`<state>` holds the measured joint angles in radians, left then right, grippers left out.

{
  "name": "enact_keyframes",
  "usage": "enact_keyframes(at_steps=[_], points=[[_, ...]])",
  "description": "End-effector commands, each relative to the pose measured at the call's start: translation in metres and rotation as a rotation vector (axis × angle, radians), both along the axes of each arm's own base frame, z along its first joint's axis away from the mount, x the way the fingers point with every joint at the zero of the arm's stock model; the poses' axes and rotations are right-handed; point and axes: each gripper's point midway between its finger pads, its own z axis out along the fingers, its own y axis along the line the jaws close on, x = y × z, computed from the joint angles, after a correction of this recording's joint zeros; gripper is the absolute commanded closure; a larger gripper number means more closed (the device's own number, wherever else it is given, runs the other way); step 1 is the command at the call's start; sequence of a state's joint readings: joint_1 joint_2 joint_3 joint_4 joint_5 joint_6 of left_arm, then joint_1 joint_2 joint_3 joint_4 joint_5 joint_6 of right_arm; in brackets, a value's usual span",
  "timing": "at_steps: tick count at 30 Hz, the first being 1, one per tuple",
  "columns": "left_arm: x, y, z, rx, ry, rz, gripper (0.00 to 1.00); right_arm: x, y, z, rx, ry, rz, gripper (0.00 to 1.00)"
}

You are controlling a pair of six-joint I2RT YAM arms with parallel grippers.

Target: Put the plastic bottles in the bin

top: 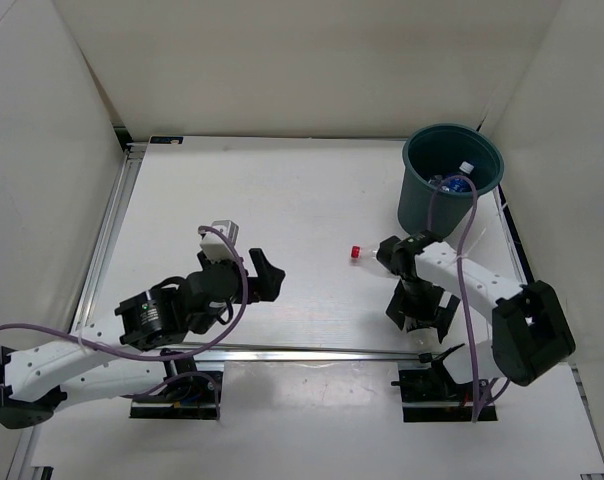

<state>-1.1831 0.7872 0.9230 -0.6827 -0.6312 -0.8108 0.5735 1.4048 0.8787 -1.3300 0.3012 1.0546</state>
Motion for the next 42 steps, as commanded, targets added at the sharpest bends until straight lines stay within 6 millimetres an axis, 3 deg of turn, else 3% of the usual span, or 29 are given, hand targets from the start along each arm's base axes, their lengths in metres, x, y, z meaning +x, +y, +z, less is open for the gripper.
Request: enact_keyframes(at_steps=[1, 14, 27, 31, 34, 37, 42], points=[[-0.004, 0.004, -0.002, -0.008, 0.003, -0.007, 0.00, -0.003, -0.005, 0.007, -0.019, -0.069, -0.075, 0.00], [-0.008, 0.008, -0.002, -0.037, 0.004, -0.011, 0.00, 0.004, 0.004, -0.040, 0.078, -0.146, -0.037, 0.00], [-0.012, 0.020, 0.002, -0.058, -0.012, -0.015, 0.00, 0.031, 0.024, -0.050, 0.158, -0.251, 0.002, 0.00], [-0.014, 0.022, 0.002, -0.061, -0.009, -0.023, 0.00, 0.029, 0.029, -0.057, 0.167, -0.255, 0.034, 0.08], [-0.015, 0.024, 0.002, -0.061, -0.009, -0.023, 0.00, 0.027, 0.032, -0.060, 0.163, -0.265, 0.043, 0.19], [-0.016, 0.026, 0.004, -0.071, -0.013, -0.023, 0.00, 0.027, 0.033, -0.060, 0.152, -0.277, 0.064, 0.39], [-0.016, 0.030, 0.006, -0.068, -0.016, -0.015, 0.00, 0.023, 0.045, -0.045, 0.131, -0.296, 0.106, 0.56]])
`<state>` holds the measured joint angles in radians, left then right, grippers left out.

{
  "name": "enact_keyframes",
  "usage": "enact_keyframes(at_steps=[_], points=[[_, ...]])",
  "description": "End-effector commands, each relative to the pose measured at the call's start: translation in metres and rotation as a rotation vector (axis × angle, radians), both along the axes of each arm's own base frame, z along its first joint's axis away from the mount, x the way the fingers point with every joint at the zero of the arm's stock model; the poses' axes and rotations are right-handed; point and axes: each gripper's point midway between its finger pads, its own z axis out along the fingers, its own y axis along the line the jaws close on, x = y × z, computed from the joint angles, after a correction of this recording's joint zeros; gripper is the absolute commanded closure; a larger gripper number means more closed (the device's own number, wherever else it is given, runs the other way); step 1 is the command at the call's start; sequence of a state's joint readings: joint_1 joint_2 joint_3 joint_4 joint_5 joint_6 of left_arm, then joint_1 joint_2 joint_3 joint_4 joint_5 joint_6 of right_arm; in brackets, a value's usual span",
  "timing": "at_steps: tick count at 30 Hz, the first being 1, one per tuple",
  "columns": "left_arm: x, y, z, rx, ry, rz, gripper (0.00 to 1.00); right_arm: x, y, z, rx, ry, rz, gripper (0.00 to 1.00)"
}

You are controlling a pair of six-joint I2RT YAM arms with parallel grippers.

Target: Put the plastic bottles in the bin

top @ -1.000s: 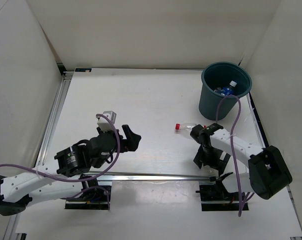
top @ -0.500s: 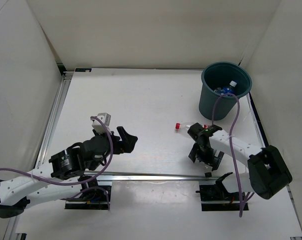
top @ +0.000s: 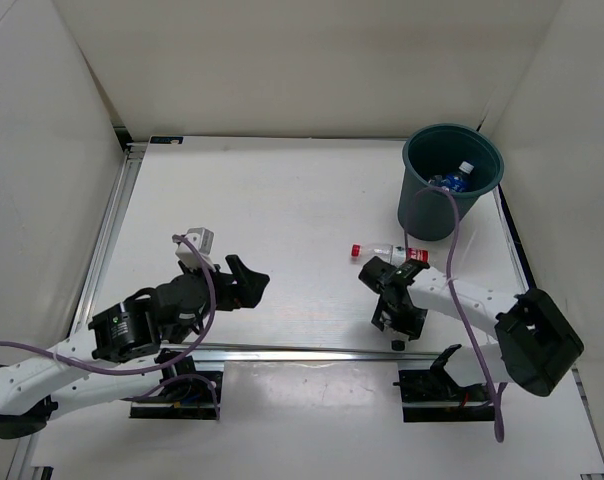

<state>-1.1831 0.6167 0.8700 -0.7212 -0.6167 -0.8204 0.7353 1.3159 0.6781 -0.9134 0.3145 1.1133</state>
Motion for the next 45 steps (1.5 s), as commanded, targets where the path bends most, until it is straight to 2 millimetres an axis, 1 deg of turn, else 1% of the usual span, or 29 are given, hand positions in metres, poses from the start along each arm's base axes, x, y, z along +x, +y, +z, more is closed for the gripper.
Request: enact_keyframes(at_steps=[1, 2, 3, 5, 6, 8, 9, 10, 13, 14, 17, 18, 19, 21, 22, 23, 24, 26, 27, 29, 30, 35, 36, 37, 39, 41, 43, 44, 45], points=[[-0.003, 0.004, -0.001, 0.015, 0.003, -0.005, 0.00, -0.001, 0.003, 0.012, -0.053, -0.039, -0.006, 0.58], [-0.003, 0.004, 0.003, 0.005, -0.001, -0.005, 0.00, -0.001, 0.014, 0.023, -0.041, -0.068, 0.024, 0.59], [-0.003, 0.004, 0.003, 0.005, -0.001, -0.005, 0.00, -0.007, 0.010, 0.030, -0.076, -0.058, 0.037, 0.60], [-0.003, 0.004, 0.007, -0.003, -0.004, -0.005, 0.00, -0.011, 0.018, 0.047, -0.095, -0.111, 0.061, 0.62], [-0.001, 0.005, 0.007, -0.002, -0.008, 0.003, 0.00, -0.012, 0.020, 0.067, -0.112, -0.127, 0.070, 0.62], [-0.001, 0.005, 0.007, -0.002, -0.008, 0.003, 0.00, -0.015, 0.029, 0.093, -0.112, -0.181, 0.077, 0.63], [0.000, 0.006, 0.008, 0.000, -0.011, 0.012, 0.00, -0.014, 0.021, 0.110, -0.160, -0.213, 0.087, 0.63], [0.000, 0.006, 0.012, -0.003, -0.019, 0.009, 0.00, -0.005, 0.041, 0.136, -0.072, -0.270, 0.132, 0.67], [0.000, 0.006, 0.012, -0.003, -0.019, 0.009, 0.00, 0.005, 0.055, 0.176, 0.067, -0.366, 0.131, 0.70], [-0.001, 0.008, 0.014, -0.004, -0.027, 0.006, 0.00, 0.016, 0.062, 0.200, 0.117, -0.420, 0.127, 0.70], [-0.001, 0.010, 0.016, -0.014, -0.031, 0.006, 0.00, 0.040, 0.065, 0.242, 0.183, -0.523, 0.126, 0.70], [-0.002, 0.011, 0.018, -0.024, -0.035, 0.006, 0.00, 0.049, 0.066, 0.270, 0.224, -0.588, 0.149, 0.70], [-0.002, 0.011, 0.013, -0.014, -0.031, 0.006, 0.00, 0.066, 0.059, 0.280, 0.191, -0.622, 0.119, 0.70], [-0.003, 0.014, 0.017, -0.032, -0.038, 0.006, 0.00, 0.084, 0.052, 0.305, 0.193, -0.685, 0.136, 0.70], [-0.003, 0.014, 0.013, -0.022, -0.034, 0.006, 0.00, 0.100, 0.044, 0.320, 0.201, -0.725, 0.102, 0.70], [-0.003, 0.014, 0.013, -0.022, -0.034, 0.006, 0.00, 0.115, 0.046, 0.334, 0.236, -0.781, 0.093, 0.70], [-0.004, 0.015, 0.011, -0.030, -0.030, 0.009, 0.00, 0.129, 0.033, 0.340, 0.226, -0.793, 0.095, 0.70], [-0.004, 0.015, 0.011, -0.030, -0.030, 0.009, 0.00, 0.151, 0.024, 0.354, 0.237, -0.840, 0.058, 0.70], [-0.004, 0.015, 0.011, -0.030, -0.030, 0.009, 0.00, 0.166, 0.007, 0.354, 0.202, -0.839, 0.022, 0.70], [-0.004, 0.015, 0.011, -0.030, -0.030, 0.009, 0.00, 0.180, -0.002, 0.358, 0.215, -0.845, 0.005, 0.70], [-0.004, 0.015, 0.011, -0.030, -0.030, 0.009, 0.00, 0.197, -0.014, 0.363, 0.208, -0.875, -0.037, 0.70], [-0.003, 0.015, 0.011, -0.021, -0.035, 0.006, 0.00, 0.245, -0.047, 0.366, 0.214, -0.899, -0.103, 0.70], [-0.003, 0.014, 0.009, -0.013, -0.032, 0.005, 0.00, 0.256, -0.050, 0.357, 0.202, -0.875, -0.116, 0.70], [-0.004, 0.013, 0.009, -0.014, -0.029, -0.003, 0.00, 0.264, -0.053, 0.361, 0.196, -0.891, -0.118, 0.70], [-0.003, 0.011, 0.006, 0.004, -0.029, -0.006, 0.00, 0.280, -0.064, 0.354, 0.169, -0.889, -0.130, 0.70], [-0.003, 0.011, 0.006, 0.004, -0.029, -0.006, 0.00, 0.295, -0.076, 0.357, 0.146, -0.909, -0.139, 0.70], [-0.005, 0.010, 0.006, -0.005, -0.021, -0.012, 0.00, 0.303, -0.076, 0.360, 0.157, -0.914, -0.128, 0.67], [-0.005, 0.010, 0.006, -0.005, -0.021, -0.012, 0.00, 0.311, -0.082, 0.354, 0.141, -0.901, -0.129, 0.66], [-0.004, 0.010, 0.002, 0.004, -0.017, -0.012, 0.00, 0.315, -0.085, 0.358, 0.139, -0.910, -0.138, 0.64]])
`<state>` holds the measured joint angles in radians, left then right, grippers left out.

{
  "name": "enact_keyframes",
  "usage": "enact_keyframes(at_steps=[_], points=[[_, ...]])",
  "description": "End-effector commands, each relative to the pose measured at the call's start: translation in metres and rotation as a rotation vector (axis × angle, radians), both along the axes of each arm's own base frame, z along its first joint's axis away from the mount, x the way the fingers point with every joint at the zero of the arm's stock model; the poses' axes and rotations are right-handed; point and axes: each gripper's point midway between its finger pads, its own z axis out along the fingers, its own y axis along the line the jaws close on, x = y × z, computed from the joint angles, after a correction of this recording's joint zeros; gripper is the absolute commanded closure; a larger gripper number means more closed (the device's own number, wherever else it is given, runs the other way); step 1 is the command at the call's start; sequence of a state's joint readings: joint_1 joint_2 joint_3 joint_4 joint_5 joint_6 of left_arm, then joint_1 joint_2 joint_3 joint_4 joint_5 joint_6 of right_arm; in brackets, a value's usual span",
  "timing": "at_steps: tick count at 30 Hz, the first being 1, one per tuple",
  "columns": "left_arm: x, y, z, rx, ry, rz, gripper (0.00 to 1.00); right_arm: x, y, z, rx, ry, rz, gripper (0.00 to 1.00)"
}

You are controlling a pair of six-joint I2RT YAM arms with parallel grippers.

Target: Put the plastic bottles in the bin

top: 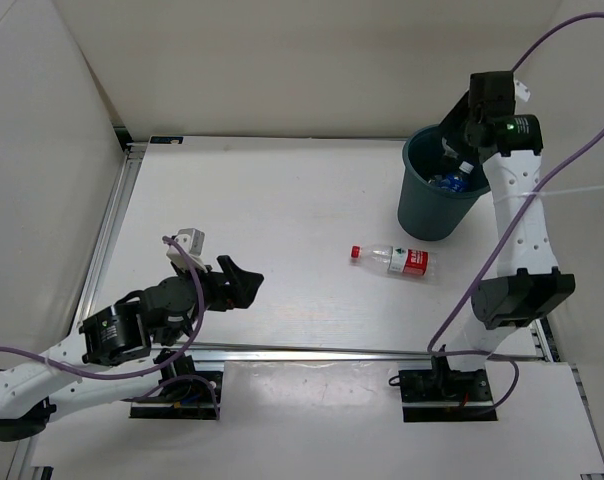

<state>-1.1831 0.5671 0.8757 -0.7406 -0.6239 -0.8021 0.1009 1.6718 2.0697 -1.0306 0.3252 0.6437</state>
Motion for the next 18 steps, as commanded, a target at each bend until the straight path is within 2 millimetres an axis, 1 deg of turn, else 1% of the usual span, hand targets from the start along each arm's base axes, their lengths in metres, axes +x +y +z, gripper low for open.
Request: enact_keyframes(at_steps=[1, 2, 3, 4, 6, 7, 8, 9, 10, 11, 12, 13, 14, 15, 16, 17, 18], points=[[-0.001, -0.002, -0.009, 0.030, 0.011, -0.012, 0.00, 0.023, -0.009, 0.028, -0.037, -0.105, 0.025, 0.62], [-0.001, -0.002, -0.009, 0.030, 0.011, -0.012, 0.00, 0.023, -0.014, 0.032, -0.047, -0.113, 0.020, 0.58], [-0.001, -0.002, -0.009, 0.030, 0.011, -0.012, 0.00, 0.028, -0.014, 0.028, -0.047, -0.109, 0.020, 0.53], [-0.001, -0.002, -0.009, 0.030, 0.011, -0.012, 0.00, 0.030, -0.014, 0.031, -0.058, -0.121, 0.028, 0.49], [-0.001, -0.002, -0.012, 0.039, 0.015, -0.012, 0.00, 0.034, -0.019, 0.024, -0.080, -0.107, 0.034, 0.36], [-0.001, -0.002, -0.012, 0.039, 0.015, -0.012, 0.00, 0.035, -0.022, 0.026, -0.096, -0.115, 0.026, 0.30], [-0.001, -0.002, -0.012, 0.039, 0.015, -0.012, 0.00, 0.035, -0.025, 0.016, -0.112, -0.087, 0.025, 0.10], [-0.001, -0.002, -0.012, 0.039, 0.015, -0.012, 0.00, 0.036, -0.025, 0.014, -0.120, -0.086, 0.031, 0.03], [-0.002, -0.001, -0.011, 0.030, 0.011, -0.012, 0.00, 0.033, -0.027, 0.020, -0.127, -0.098, 0.020, 0.00], [-0.002, -0.001, -0.011, 0.030, 0.011, -0.012, 0.00, 0.033, -0.028, 0.020, -0.138, -0.095, 0.028, 0.00], [-0.001, 0.000, -0.010, 0.032, 0.008, -0.004, 0.00, 0.028, -0.030, 0.022, -0.146, -0.098, 0.016, 0.00], [-0.001, 0.001, -0.012, 0.030, 0.007, -0.004, 0.00, 0.021, -0.031, 0.033, -0.154, -0.122, 0.021, 0.00], [-0.001, 0.002, -0.012, 0.030, 0.007, -0.004, 0.00, 0.019, -0.029, 0.039, -0.148, -0.143, 0.028, 0.00], [0.000, 0.003, -0.012, 0.032, 0.004, 0.005, 0.00, 0.015, -0.020, 0.042, -0.163, -0.154, 0.063, 0.00], [0.000, 0.003, -0.012, 0.032, 0.004, 0.005, 0.00, 0.006, -0.014, 0.056, -0.173, -0.186, 0.086, 0.00], [0.000, 0.003, -0.012, 0.032, 0.004, 0.005, 0.00, 0.003, -0.002, 0.067, -0.171, -0.225, 0.134, 0.00], [-0.002, 0.003, -0.010, 0.029, -0.001, -0.007, 0.00, 0.000, 0.012, 0.076, -0.216, -0.255, 0.234, 0.00]])
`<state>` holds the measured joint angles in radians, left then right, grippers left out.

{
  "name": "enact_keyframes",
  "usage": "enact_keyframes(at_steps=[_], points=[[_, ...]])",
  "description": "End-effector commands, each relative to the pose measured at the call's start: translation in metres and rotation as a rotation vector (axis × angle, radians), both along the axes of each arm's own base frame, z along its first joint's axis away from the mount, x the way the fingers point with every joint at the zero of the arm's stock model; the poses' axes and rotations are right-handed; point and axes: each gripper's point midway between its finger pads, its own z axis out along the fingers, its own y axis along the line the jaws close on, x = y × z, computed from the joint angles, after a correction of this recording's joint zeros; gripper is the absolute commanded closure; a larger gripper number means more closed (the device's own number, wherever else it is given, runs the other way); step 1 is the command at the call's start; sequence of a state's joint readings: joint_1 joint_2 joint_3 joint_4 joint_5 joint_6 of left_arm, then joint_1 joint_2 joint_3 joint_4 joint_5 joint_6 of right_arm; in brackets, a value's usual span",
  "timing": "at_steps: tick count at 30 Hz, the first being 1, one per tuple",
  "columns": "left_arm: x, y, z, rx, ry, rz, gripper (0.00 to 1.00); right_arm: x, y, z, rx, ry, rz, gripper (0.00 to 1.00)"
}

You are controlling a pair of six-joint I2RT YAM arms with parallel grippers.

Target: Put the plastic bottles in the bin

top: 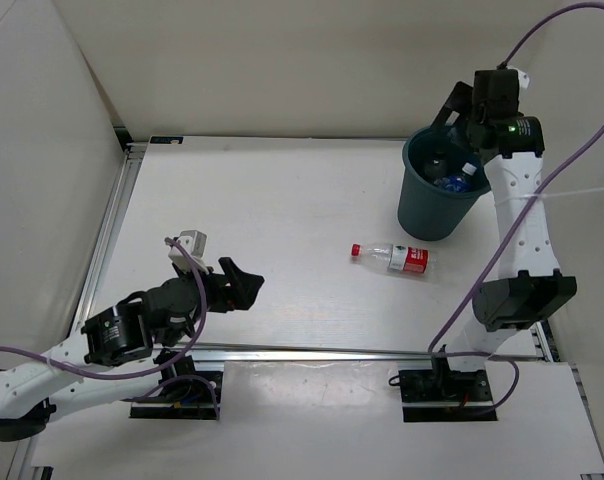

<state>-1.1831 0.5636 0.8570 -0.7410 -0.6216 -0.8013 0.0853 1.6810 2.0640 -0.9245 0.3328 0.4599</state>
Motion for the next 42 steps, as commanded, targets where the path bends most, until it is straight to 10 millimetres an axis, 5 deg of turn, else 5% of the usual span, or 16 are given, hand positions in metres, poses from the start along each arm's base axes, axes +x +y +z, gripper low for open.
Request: enact_keyframes(at_steps=[1, 3, 5, 9, 10, 12, 13, 16, 22, 31, 34, 42], points=[[-0.001, 0.003, -0.003, 0.014, -0.007, -0.004, 0.00, -0.030, 0.054, 0.068, -0.082, -0.213, 0.292, 0.00], [-0.002, 0.005, -0.001, 0.020, -0.020, -0.010, 0.00, -0.054, 0.114, 0.074, -0.136, -0.259, 0.593, 0.00], [-0.002, 0.007, 0.004, 0.013, -0.032, -0.014, 0.00, -0.066, 0.135, 0.055, -0.207, -0.209, 0.672, 0.00], [-0.005, 0.010, 0.008, 0.005, -0.049, -0.030, 0.00, -0.102, 0.183, -0.025, -0.368, -0.002, 0.858, 0.03], [-0.007, 0.013, 0.009, -0.012, -0.053, -0.038, 0.00, -0.110, 0.188, -0.063, -0.423, 0.090, 0.903, 0.09], [-0.008, 0.015, 0.006, -0.009, -0.059, -0.041, 0.00, -0.132, 0.217, -0.108, -0.521, 0.189, 0.999, 0.09], [-0.009, 0.018, 0.010, -0.026, -0.066, -0.040, 0.00, -0.137, 0.206, -0.139, -0.660, 0.272, 0.980, 0.05], [-0.010, 0.018, -0.001, -0.029, -0.050, -0.034, 0.00, -0.141, 0.200, -0.187, -0.896, 0.362, 0.936, 0.01], [-0.014, 0.016, -0.004, -0.041, -0.036, -0.059, 0.00, -0.155, 0.183, -0.244, -0.826, 0.575, 0.976, 0.01], [-0.017, 0.013, -0.009, -0.046, -0.031, -0.078, 0.00, -0.121, 0.150, -0.270, -0.775, 0.661, 0.868, 0.01], [-0.019, 0.014, -0.010, -0.064, -0.026, -0.083, 0.00, -0.116, 0.145, -0.293, -0.686, 0.723, 0.868, 0.01], [-0.022, 0.011, -0.010, -0.068, -0.017, -0.109, 0.00, -0.104, 0.148, -0.315, -0.638, 0.767, 0.851, 0.01]])
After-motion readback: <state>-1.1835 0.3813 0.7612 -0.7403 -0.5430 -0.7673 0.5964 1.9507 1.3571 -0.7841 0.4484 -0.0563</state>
